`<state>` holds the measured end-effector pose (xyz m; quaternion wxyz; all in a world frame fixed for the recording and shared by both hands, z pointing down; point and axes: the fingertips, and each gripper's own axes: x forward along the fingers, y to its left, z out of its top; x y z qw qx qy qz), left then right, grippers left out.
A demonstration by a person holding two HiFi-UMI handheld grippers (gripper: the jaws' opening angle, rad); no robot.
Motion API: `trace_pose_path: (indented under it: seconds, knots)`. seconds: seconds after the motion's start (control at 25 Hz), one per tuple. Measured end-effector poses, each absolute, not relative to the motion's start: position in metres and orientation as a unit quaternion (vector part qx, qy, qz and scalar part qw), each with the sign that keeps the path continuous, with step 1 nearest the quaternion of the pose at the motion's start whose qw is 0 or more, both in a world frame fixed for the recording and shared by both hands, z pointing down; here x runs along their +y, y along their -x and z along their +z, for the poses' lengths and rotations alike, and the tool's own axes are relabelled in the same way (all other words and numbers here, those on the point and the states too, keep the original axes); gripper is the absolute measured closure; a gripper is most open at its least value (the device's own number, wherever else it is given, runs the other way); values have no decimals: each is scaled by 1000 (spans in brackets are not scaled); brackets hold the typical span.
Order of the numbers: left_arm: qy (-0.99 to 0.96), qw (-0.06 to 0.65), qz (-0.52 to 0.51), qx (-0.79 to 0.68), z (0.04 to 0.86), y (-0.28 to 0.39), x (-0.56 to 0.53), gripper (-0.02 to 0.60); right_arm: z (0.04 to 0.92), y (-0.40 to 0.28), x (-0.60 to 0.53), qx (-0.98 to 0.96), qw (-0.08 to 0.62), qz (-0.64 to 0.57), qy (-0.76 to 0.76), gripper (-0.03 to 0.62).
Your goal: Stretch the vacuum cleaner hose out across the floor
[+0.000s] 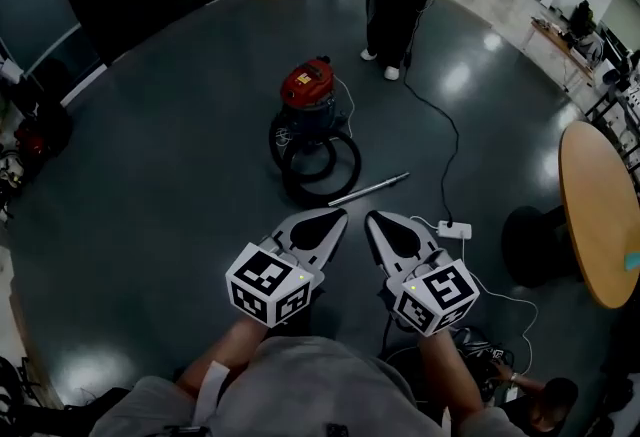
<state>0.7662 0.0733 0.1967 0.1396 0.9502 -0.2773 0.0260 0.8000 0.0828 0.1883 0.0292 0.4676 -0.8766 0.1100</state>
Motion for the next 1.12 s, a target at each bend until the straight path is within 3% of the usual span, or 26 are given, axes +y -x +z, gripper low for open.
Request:
trace_pose_path:
  seconds: [0.56,1.12]
  knots:
    - [-959,167,26,-230,207,-746,-104,584,200,-790,-91,-849,66,121,-509,589]
    - [-950,178,55,-251,234,-758,-195,584,226,-813,-188,-856,115,114,-492,588]
